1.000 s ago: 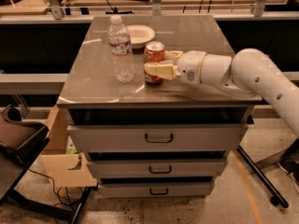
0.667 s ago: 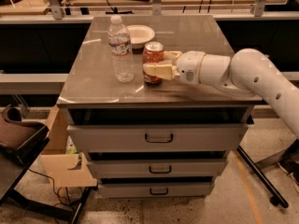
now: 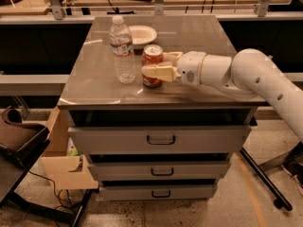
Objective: Move coke can near water bottle
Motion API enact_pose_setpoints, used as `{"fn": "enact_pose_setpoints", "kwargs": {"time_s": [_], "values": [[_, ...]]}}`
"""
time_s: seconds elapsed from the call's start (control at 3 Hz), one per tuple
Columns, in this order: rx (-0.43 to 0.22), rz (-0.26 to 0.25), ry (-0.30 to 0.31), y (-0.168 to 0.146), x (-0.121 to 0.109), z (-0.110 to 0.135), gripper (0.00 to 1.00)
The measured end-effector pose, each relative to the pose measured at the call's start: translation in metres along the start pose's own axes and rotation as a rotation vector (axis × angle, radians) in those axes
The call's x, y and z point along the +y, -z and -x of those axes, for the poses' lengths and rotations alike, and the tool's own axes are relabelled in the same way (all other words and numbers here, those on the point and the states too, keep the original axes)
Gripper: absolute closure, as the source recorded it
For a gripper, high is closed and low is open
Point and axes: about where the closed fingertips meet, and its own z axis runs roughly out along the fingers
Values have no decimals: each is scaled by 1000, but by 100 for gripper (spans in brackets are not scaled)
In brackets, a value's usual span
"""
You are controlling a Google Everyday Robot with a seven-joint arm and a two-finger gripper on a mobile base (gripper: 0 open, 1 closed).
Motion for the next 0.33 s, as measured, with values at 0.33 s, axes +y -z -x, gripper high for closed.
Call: {"fn": "enact_pose_setpoints", "kwargs": {"time_s": [0.33], "values": [[0,4,0,-2,1,0,0]]}}
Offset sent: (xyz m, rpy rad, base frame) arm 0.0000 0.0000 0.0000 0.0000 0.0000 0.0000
